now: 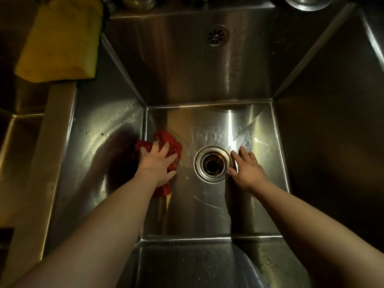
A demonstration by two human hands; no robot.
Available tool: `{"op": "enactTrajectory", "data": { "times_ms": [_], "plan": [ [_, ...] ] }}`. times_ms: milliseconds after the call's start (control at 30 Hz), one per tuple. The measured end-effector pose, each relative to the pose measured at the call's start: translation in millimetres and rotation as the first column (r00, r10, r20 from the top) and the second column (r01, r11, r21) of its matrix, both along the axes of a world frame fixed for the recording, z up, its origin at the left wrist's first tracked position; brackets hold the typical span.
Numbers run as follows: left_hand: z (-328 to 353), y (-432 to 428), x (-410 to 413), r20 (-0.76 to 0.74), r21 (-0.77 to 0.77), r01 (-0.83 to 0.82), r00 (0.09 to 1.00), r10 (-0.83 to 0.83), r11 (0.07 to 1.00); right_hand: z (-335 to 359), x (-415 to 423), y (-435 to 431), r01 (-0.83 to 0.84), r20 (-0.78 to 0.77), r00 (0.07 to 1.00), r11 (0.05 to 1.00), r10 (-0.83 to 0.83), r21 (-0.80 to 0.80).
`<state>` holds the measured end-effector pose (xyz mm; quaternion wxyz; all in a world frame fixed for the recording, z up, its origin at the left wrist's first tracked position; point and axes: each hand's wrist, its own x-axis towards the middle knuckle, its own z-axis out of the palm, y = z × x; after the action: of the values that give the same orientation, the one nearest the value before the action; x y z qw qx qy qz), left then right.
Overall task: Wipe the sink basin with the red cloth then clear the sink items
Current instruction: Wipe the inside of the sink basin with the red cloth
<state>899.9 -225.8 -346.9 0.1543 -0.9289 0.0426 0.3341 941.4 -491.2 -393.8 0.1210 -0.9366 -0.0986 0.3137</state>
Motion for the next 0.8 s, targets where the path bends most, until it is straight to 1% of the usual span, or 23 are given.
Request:
{"op": "enactTrajectory", "data": {
  "times_ms": [100, 200, 333, 400, 567, 633, 700, 800],
  "plan": [
    [-3, 7, 13, -0.053, -0.038, 0.066, 0.996, -0.068, 0.997, -2, 1, 1, 0.004, 0.013, 1.000, 1.000, -0.004, 0.005],
    [-8, 5, 16, -0.089, -0.004, 0.102, 0.991, -0.102, 0.995, -6, 0, 1, -0.010, 0.032, 0.999, 1.000, 0.010, -0.008],
    [-13, 0, 14, -0.051, 0.057, 0.142, 0.989, -0.139, 0.988, -7, -1, 0, -0.011, 0.037, 0.999, 1.000, 0.012, -0.016],
    [-15, -3, 14, -0.002, 0.093, 0.175, 0.984, -0.176, 0.980, -7, 0, -1, -0.005, 0.036, 0.999, 1.000, 0.005, -0.010],
    [-9, -7, 39, 0.166, 0.197, 0.131, 0.972, -0.165, 0.971, -8, 0, -1, -0.004, 0.043, 0.999, 1.000, 0.004, -0.009],
    [-7, -3, 59, 0.207, 0.236, 0.124, 0.963, -0.175, 0.964, -10, 0, -1, 0.004, 0.044, 0.999, 1.000, -0.003, -0.012],
    [-5, 5, 77, 0.210, 0.277, 0.096, 0.965, -0.158, 0.956, -11, -1, 0, 0.011, 0.055, 0.998, 1.000, -0.010, -0.018],
    [-2, 16, 91, 0.130, 0.354, 0.040, 0.987, -0.092, 0.934, -12, -1, 0, 0.020, 0.060, 0.998, 1.000, -0.020, 0.000]
  ]
}}
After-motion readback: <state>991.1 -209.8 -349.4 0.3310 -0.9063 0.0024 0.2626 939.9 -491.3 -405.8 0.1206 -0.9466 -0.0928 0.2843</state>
